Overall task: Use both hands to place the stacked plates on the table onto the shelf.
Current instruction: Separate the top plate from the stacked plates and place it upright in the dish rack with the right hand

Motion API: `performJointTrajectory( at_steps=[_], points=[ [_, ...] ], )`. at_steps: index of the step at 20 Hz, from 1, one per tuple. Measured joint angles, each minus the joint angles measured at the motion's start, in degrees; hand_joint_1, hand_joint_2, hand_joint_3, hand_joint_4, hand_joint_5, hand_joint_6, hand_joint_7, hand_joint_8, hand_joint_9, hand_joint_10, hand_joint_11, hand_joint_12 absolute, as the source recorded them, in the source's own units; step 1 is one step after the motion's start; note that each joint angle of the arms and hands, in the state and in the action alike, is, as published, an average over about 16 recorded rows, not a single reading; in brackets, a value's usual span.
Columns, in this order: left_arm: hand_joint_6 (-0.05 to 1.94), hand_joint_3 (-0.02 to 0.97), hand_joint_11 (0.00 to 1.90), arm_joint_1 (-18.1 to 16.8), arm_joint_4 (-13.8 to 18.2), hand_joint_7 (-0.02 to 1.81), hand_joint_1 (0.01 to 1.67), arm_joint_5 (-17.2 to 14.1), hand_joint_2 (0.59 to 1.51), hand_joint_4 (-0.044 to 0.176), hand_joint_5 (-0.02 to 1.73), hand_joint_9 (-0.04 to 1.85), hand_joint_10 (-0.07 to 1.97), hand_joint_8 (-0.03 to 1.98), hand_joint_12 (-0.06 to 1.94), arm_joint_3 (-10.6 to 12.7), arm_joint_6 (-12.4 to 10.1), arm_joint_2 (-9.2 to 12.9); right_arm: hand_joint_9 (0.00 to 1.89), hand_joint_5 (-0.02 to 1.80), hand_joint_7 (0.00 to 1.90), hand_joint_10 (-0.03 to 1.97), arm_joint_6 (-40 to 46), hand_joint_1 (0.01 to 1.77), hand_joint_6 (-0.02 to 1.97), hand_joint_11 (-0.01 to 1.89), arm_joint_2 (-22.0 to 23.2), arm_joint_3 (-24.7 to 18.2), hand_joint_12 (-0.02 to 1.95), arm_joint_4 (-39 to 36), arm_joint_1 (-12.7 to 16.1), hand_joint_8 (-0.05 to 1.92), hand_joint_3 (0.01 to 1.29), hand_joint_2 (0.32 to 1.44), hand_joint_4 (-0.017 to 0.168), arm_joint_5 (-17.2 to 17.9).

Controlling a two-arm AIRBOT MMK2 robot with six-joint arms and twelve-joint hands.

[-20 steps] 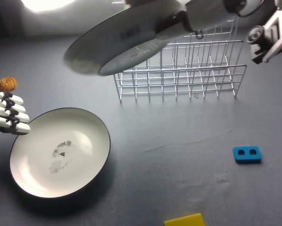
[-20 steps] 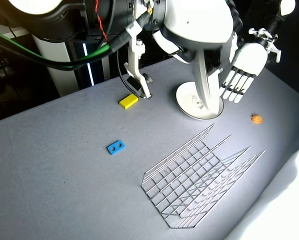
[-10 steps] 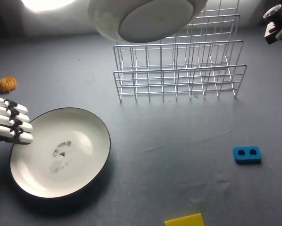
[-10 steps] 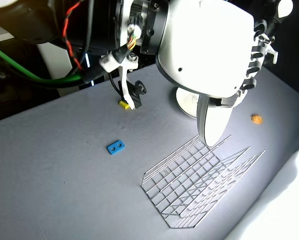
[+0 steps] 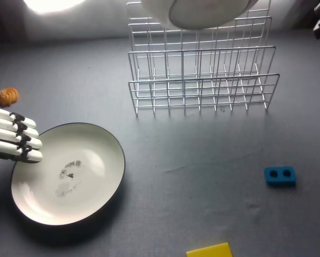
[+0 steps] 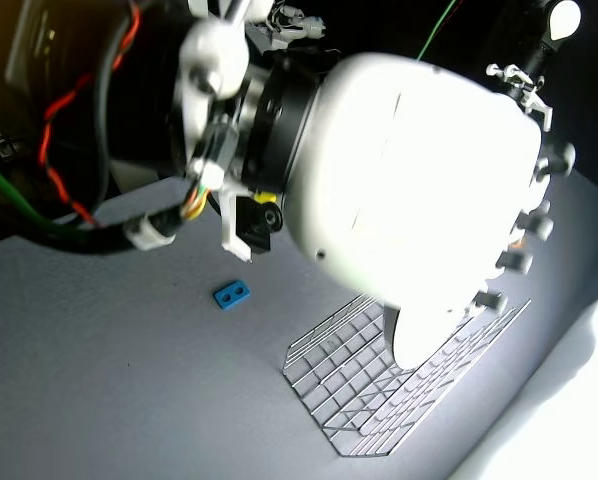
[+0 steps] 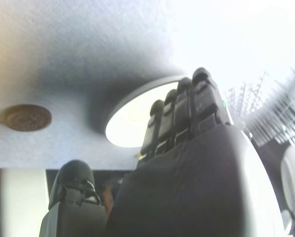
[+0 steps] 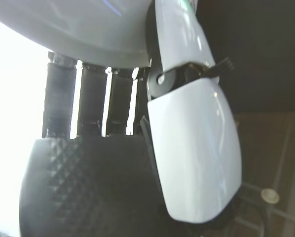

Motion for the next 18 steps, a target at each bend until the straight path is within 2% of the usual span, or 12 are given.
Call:
performJointTrajectory(
  at_steps=[7,18],
  points=[
    [0.02,0.017,0.01,-0.35,-0.16,0.01,0.01,0.86,1.151,0.002,0.02,-0.01,-0.01,-0.01,-0.01,0.29,0.10,-0.83,1.06,0.89,1.04,0.97,2.39,1.38,0.88,1.00,-2.40,3.62,0.98,0.03,-2.29,0.89,0.02,1.00,-0.008,0.15],
    [0.02,0.017,0.01,-1.08,-0.15,0.02,0.01,1.31,1.147,0.002,0.02,-0.02,-0.03,-0.01,-0.01,0.72,0.09,-1.75,1.05,0.87,1.02,1.01,6.56,1.38,0.89,0.99,-6.86,8.61,0.98,0.49,-5.91,0.94,0.02,1.01,-0.008,-2.73]
  ],
)
